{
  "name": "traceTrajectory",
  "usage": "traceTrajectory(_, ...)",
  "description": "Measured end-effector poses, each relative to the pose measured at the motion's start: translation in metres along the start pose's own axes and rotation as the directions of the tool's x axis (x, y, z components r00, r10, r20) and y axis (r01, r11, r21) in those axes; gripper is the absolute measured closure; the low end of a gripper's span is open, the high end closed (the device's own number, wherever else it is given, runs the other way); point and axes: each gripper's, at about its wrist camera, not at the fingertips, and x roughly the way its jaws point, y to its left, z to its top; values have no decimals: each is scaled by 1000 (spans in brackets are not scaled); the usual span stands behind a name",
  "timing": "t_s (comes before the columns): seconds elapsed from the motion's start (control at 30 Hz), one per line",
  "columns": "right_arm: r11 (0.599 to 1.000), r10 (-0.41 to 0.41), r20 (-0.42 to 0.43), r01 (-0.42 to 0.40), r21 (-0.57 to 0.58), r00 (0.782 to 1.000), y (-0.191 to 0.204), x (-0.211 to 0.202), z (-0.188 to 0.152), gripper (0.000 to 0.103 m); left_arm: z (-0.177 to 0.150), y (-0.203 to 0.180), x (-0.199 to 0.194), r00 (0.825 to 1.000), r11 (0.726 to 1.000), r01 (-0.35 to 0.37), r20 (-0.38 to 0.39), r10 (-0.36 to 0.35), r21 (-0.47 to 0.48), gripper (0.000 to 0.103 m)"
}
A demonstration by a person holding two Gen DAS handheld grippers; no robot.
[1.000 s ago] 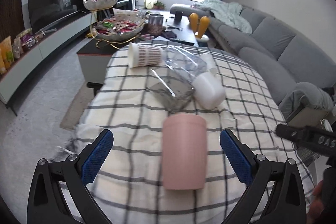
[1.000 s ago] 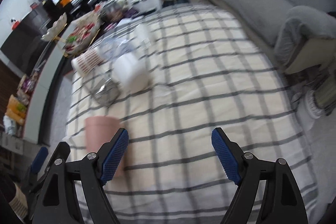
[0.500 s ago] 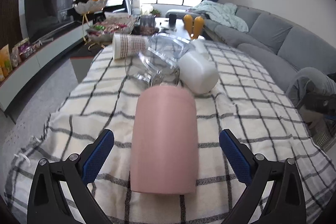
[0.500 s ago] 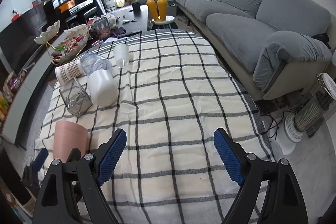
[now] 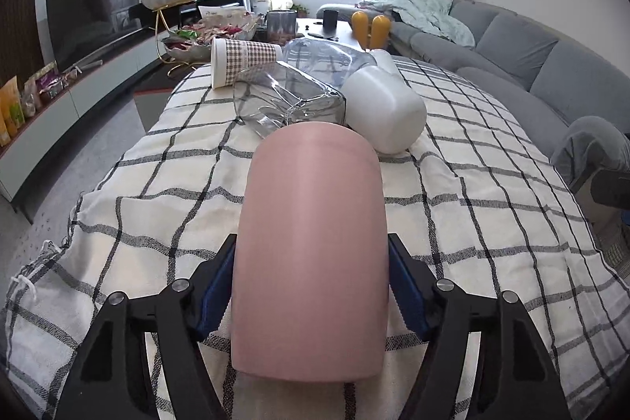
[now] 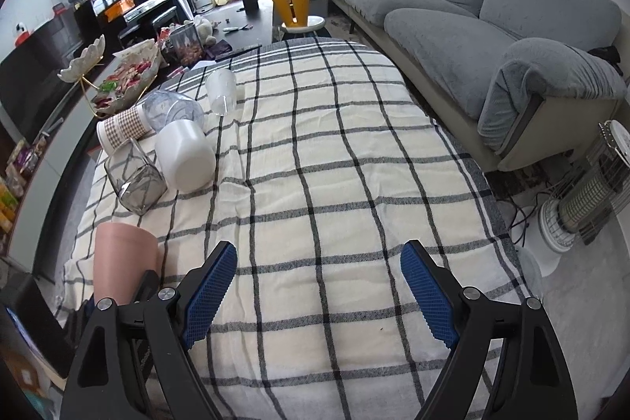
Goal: Flip cup upside down
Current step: 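Close the left tool on the pink cup while the right tool releases it, then rotate the pink cup with the left tool, turning its opening upward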
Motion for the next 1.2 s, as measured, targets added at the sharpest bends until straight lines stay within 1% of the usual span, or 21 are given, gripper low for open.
traceTrajectory(0.13, 1000, 1, 8, -1, -2, 1000, 0, -1, 0, 18, 1, 0, -1, 1000, 1000, 6, 1, -6, 6, 33)
traceTrajectory(0.27, 1000, 8, 22, -8, -5, 1000, 2, -7, 2, 18, 9, 0, -10, 999, 999, 39, 8, -39, 12, 33)
traceTrajectory(0.33, 1000, 18, 27, -18, 0, 999, 3, -10, 4, 18, 13, 2, -14, 999, 999, 43, -7, -43, 14, 33)
traceTrajectory(0.43, 999, 39, 33, -39, 11, 999, 5, -16, 8, 18, 20, 3, -17, 998, 999, 43, -53, -41, 25, 33)
traceTrajectory(0.5, 998, 55, 45, -55, 14, 997, 6, -21, 11, 18, 25, 4, -21, 997, 998, 46, -70, -44, 35, 33)
traceTrajectory(0.63, 996, 81, 72, -82, 17, 994, 7, -29, 15, 18, 33, 5, -27, 991, 997, 74, -114, -69, 39, 33)
traceTrajectory(0.7, 995, 89, 74, -92, 26, 993, 6, -31, 16, 18, 36, 4, -24, 982, 995, 91, -169, -83, 40, 33)
traceTrajectory(0.77, 993, 104, 63, -107, 46, 993, 3, -31, 17, 18, 40, 2, -20, 964, 993, 103, -251, -86, 53, 33)
traceTrajectory(0.83, 989, 125, 43, -128, 80, 991, -2, -29, 19, 18, 43, 0, -16, 931, 989, 138, -349, -111, 53, 33)
traceTrajectory(0.87, 986, 134, 35, -137, 94, 990, -3, -29, 19, 18, 46, -2, -14, 911, 987, 149, -398, -112, 62, 33)
traceTrajectory(0.93, 977, 166, 11, -166, 134, 986, -6, -28, 23, 18, 51, -6, -12, 862, 982, 180, -491, -125, 65, 34)
traceTrajectory(0.97, 974, 177, 1, -175, 146, 984, -5, -27, 25, 18, 53, -8, -12, 844, 980, 184, -523, -119, 74, 34)
traceTrajectory(1.0, 970, 188, -8, -184, 156, 982, -5, -27, 28, 18, 56, -11, -10, 812, 978, 196, -572, -118, 76, 34)
traceTrajectory(1.03, 967, 198, -12, -193, 165, 980, -5, -27, 30, 18, 56, -11, -8, 796, 977, 204, -592, -125, 68, 34)
traceTrajectory(1.1, 961, 213, -14, -206, 183, 977, -6, -27, 33, 18, 60, -14, -3, 753, 976, 209, -648, -117, 67, 34)
traceTrajectory(1.17, 953, 230, -29, -219, 209, 973, -8, -24, 35, 18, 61, -12, 6, 680, 977, 212, -720, -138, 14, 34)
traceTrajectory(1.2, 949, 239, -37, -225, 222, 970, -9, -23, 35, 18, 56, -9, 14, 605, 978, 203, -779, -163, -47, 34)
